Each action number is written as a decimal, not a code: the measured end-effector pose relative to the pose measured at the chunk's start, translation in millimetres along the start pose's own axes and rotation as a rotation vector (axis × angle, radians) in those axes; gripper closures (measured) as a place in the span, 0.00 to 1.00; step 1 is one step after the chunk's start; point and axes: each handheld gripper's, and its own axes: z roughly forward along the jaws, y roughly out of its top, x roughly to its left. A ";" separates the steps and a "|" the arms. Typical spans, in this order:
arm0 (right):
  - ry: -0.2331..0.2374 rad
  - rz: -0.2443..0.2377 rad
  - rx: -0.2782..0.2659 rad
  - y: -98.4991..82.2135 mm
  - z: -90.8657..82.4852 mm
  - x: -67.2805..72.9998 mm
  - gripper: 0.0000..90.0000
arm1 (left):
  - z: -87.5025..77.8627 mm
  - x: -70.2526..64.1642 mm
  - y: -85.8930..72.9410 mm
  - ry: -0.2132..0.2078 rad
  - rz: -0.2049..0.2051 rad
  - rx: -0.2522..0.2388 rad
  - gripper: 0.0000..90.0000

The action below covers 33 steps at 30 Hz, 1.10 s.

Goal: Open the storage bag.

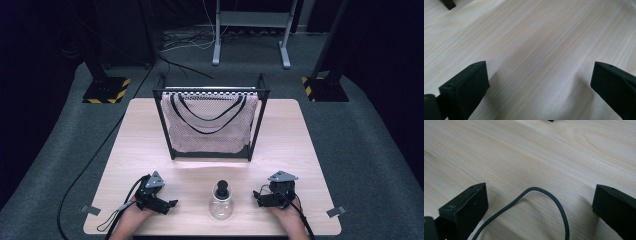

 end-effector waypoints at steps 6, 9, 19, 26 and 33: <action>0.000 0.000 0.000 0.0 0.0 0.0 0.00 | -1.7 -0.3 4.7 -0.012 -0.007 -0.014 0.03; 0.000 0.000 0.000 0.0 0.0 0.0 0.00 | -2.0 -1.6 9.2 -0.035 0.004 -0.001 0.05; 0.000 0.000 0.000 0.0 0.0 0.0 0.00 | -12.2 -9.3 32.9 -0.049 0.036 -0.027 0.08; 0.000 0.000 0.000 0.0 0.0 0.0 0.00 | -20.8 -9.9 45.7 -0.036 0.040 -0.035 0.08; 0.000 0.000 0.000 0.0 0.0 0.0 0.00 | -27.1 -9.7 58.6 -0.047 0.047 -0.045 0.08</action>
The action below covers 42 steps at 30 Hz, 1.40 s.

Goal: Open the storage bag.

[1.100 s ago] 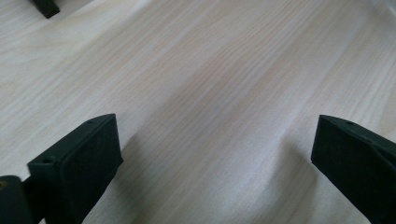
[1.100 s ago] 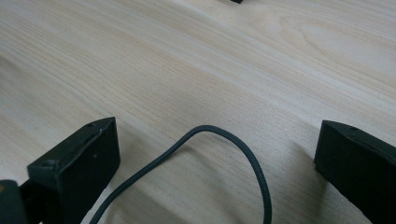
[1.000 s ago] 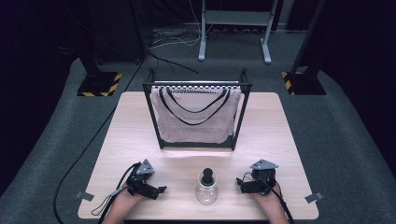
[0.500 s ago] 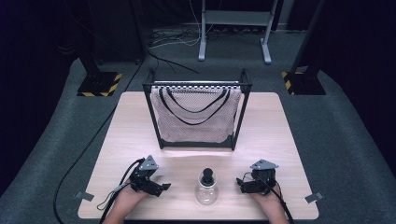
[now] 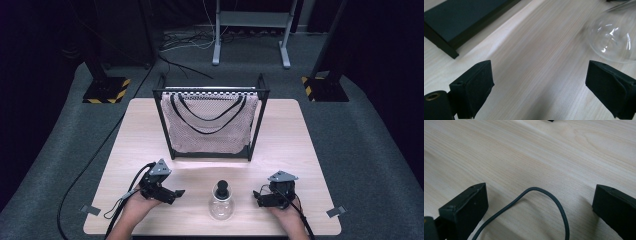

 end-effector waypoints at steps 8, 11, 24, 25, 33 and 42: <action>0.000 0.000 0.000 0.0 0.0 0.0 0.00 | -9.6 -4.3 22.6 -0.011 0.032 -0.030 0.08; 0.000 0.000 0.000 0.0 0.0 0.0 0.00 | -11.2 -6.0 29.1 -0.016 0.041 -0.039 0.08; 0.001 0.000 0.000 0.1 0.2 0.1 0.00 | -12.7 -12.1 55.8 -0.077 0.091 -0.087 0.08; 0.001 0.000 0.000 0.1 0.1 0.1 0.00 | -13.0 -12.6 58.3 -0.083 0.098 -0.090 0.08; 0.002 -0.002 0.000 0.3 0.3 0.0 0.00 | -12.5 -13.6 74.7 -0.111 0.122 -0.090 0.08; 0.002 -0.002 0.000 0.3 0.3 0.0 0.00 | -9.7 -17.2 94.4 -0.126 0.141 -0.105 0.08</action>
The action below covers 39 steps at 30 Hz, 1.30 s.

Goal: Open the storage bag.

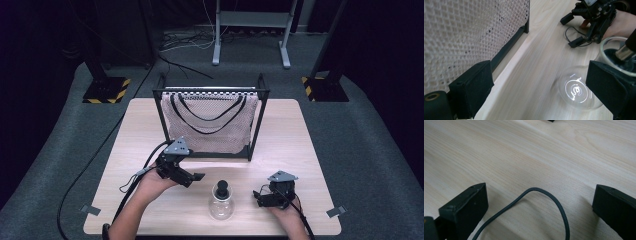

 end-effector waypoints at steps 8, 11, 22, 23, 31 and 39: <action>0.000 0.000 0.000 0.0 0.0 0.0 0.00 | 4.7 0.5 10.2 -0.014 -0.003 -0.018 0.02; 0.000 0.000 0.000 0.0 0.0 0.0 0.00 | 3.9 0.8 14.1 -0.008 -0.003 -0.028 0.01; 0.000 0.000 0.000 0.0 0.0 0.0 0.00 | 0.3 0.6 34.0 0.002 0.018 -0.042 0.00; 0.000 0.000 0.000 0.0 0.0 0.0 0.00 | 0.7 0.9 35.6 0.001 0.016 -0.043 0.00; 0.000 0.000 0.000 0.0 0.0 0.0 0.00 | 2.5 2.1 44.8 -0.001 0.023 -0.046 0.00; 0.000 0.001 -0.001 0.0 0.0 0.1 0.00 | -1.5 2.6 60.4 -0.004 0.027 -0.072 0.00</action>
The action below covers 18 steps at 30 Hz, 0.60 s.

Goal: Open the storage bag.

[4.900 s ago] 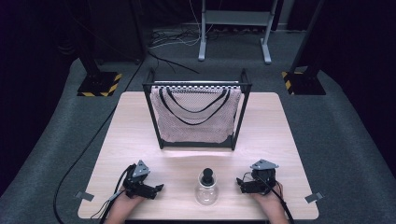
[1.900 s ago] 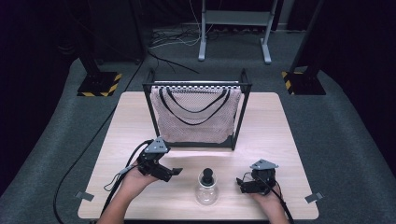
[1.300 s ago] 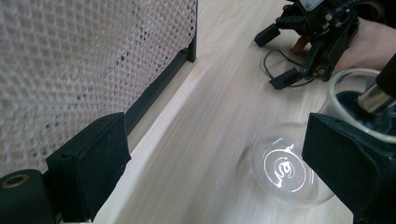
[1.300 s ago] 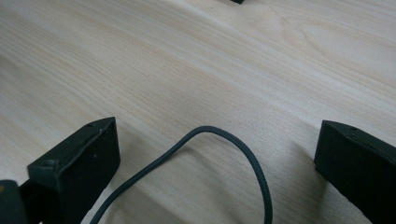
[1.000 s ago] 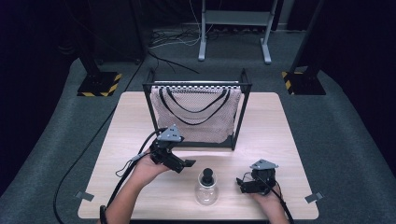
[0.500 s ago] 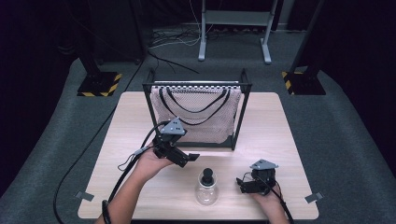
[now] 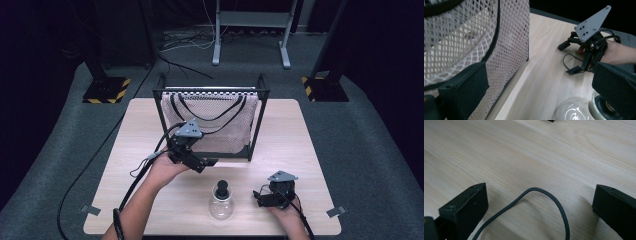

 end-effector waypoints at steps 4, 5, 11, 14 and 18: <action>-0.001 -0.001 0.000 0.0 0.0 -0.1 0.00 | 0.7 0.9 7.3 0.009 0.018 -0.007 0.00; 0.000 -0.001 0.001 0.0 0.0 -0.1 0.00 | 1.3 1.0 8.3 0.012 0.019 -0.008 0.00; -0.001 -0.001 0.000 0.0 0.0 -0.1 0.00 | 8.1 4.3 16.6 0.020 0.029 0.002 0.00; -0.001 -0.002 0.000 0.0 0.0 -0.1 0.00 | 12.8 6.1 19.7 0.022 0.030 0.015 0.00; -0.002 -0.001 -0.001 -0.1 0.0 0.0 0.00 | 19.3 9.5 21.1 0.021 0.032 0.048 0.00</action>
